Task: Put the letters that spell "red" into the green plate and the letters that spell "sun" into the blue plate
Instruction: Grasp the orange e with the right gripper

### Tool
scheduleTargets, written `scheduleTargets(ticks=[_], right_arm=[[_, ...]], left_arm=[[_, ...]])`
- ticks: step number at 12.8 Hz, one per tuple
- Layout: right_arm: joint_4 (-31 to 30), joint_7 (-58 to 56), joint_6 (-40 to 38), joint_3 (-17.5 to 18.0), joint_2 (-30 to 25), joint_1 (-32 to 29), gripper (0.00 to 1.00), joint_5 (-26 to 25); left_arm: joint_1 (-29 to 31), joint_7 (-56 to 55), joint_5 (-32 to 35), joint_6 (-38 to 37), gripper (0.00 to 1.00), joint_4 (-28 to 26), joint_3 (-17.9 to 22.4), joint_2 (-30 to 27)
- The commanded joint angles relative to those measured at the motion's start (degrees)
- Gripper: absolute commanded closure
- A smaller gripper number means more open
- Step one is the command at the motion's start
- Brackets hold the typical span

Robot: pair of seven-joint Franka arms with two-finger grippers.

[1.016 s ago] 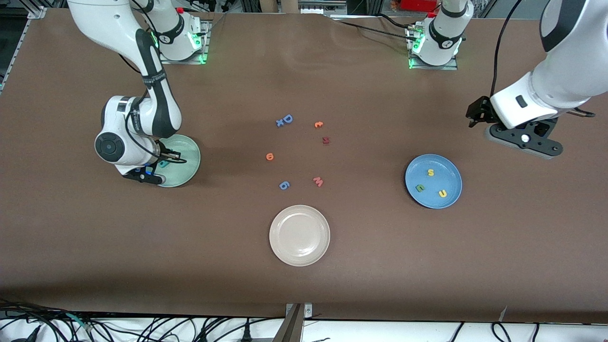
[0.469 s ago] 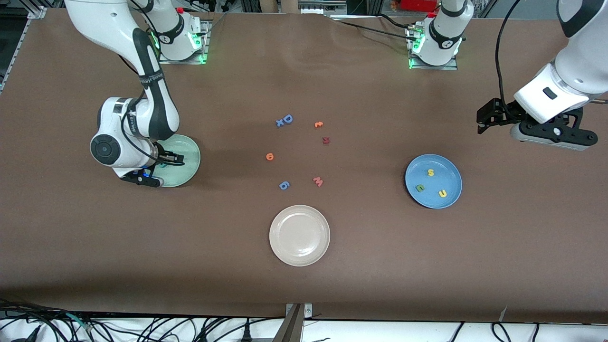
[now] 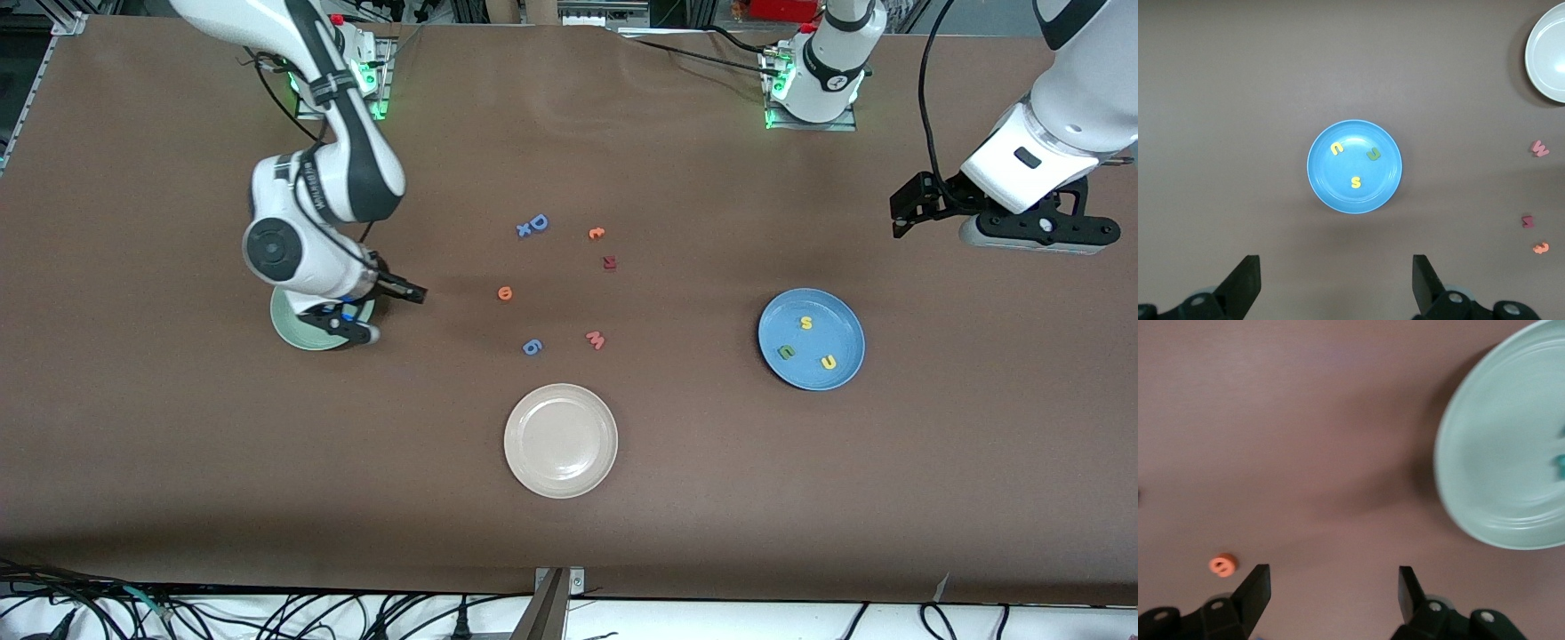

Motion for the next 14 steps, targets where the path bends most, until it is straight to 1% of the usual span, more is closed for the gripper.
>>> scheduleTargets(ticks=[1, 2, 4, 5, 8, 14], right_arm=[[1.1, 4.1, 6.8, 3.5, 3.6, 1.0, 0.14, 1.2], [1.0, 4.2, 8.9, 4.2, 5.0, 1.9, 0.14, 1.2], [1.1, 5.2, 13.0, 4.3, 7.1, 4.7, 0.14, 1.2], [1.1, 6.9, 14.9, 4.3, 7.9, 5.8, 0.14, 1.2], [1.3, 7.5, 18.6, 4.3, 10.5, 8.1, 0.14, 1.3], [1.8, 8.6, 21.1, 4.3, 12.7, 11.4, 0.15, 1.3]], left_arm=[[-0.5, -0.4, -2.0, -1.1, 0.00, 0.3, 0.8, -0.5], [-0.6, -0.4, -2.0, -2.0, 0.00, 1.9, 0.7, 0.9], [-0.4, -0.4, -2.4, -4.9, 0.00, 5.2, 0.7, 2.9], [-0.2, -0.5, -4.0, -5.0, 0.00, 5.3, 0.9, 3.1], [0.0, -0.6, -4.2, -5.0, 0.00, 4.9, 1.0, 3.0], [-0.1, -0.6, -3.4, -5.1, 0.00, 4.9, 0.7, 2.7]])
